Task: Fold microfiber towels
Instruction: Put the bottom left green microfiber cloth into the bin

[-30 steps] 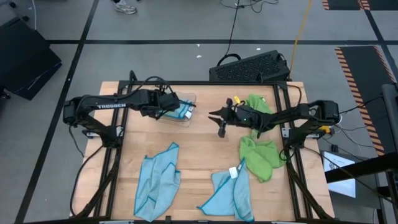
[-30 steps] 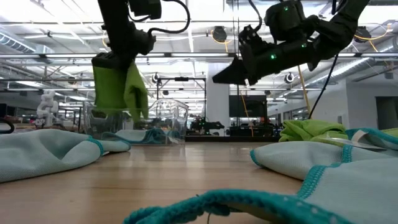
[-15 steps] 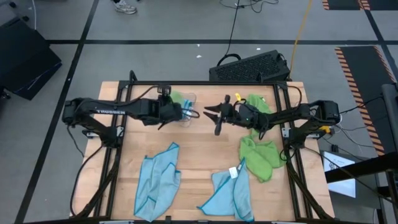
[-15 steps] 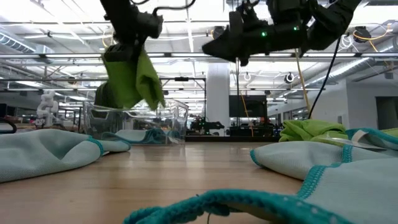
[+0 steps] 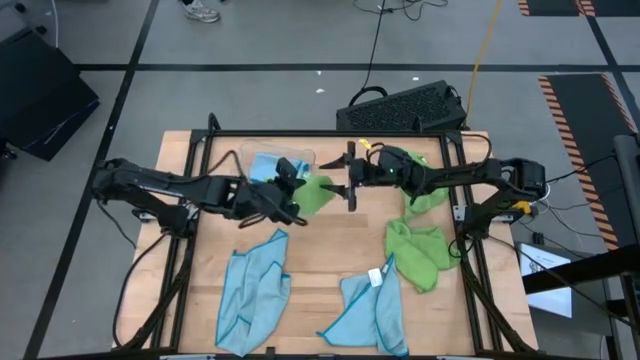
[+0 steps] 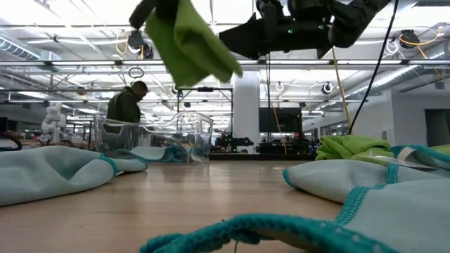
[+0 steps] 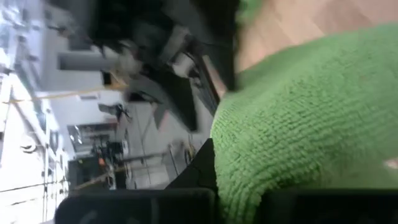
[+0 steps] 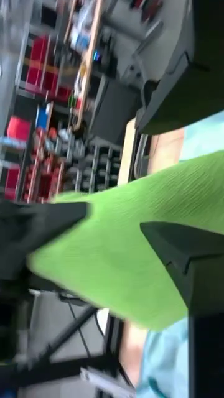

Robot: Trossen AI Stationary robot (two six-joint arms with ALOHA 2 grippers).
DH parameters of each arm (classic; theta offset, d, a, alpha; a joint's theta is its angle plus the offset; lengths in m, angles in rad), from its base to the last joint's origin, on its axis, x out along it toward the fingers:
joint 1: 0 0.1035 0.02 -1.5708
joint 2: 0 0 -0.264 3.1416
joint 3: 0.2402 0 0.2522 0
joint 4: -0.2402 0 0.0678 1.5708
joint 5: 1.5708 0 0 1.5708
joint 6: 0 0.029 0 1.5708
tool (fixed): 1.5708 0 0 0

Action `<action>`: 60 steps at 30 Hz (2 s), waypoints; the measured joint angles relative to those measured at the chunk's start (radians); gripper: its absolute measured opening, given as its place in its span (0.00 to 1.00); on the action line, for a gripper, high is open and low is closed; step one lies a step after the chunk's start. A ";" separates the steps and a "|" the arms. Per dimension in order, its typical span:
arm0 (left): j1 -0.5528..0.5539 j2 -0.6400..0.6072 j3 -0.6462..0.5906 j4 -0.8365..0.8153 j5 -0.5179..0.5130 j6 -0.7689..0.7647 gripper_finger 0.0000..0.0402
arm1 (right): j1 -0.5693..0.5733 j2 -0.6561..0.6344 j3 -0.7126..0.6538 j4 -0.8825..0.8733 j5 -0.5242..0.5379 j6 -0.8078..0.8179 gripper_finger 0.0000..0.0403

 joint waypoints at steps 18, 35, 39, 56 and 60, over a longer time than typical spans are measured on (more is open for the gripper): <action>0.032 -0.051 0.000 0.030 -0.058 -0.049 0.01 | 0.017 0.001 0.001 -0.071 0.032 0.221 0.46; 0.030 -0.051 0.000 0.200 -0.137 -0.199 0.03 | 0.066 0.001 0.000 0.077 0.103 0.264 0.08; 0.052 -0.051 0.000 0.198 -0.138 -0.299 0.01 | 0.066 0.001 0.000 0.100 0.030 0.245 0.02; 0.101 -0.055 -0.001 0.125 -0.194 -0.295 0.12 | 0.064 0.001 0.000 0.113 0.024 0.236 0.01; 0.092 -0.056 -0.001 0.151 -0.221 -0.294 0.03 | 0.063 0.001 0.000 0.112 0.026 0.241 0.01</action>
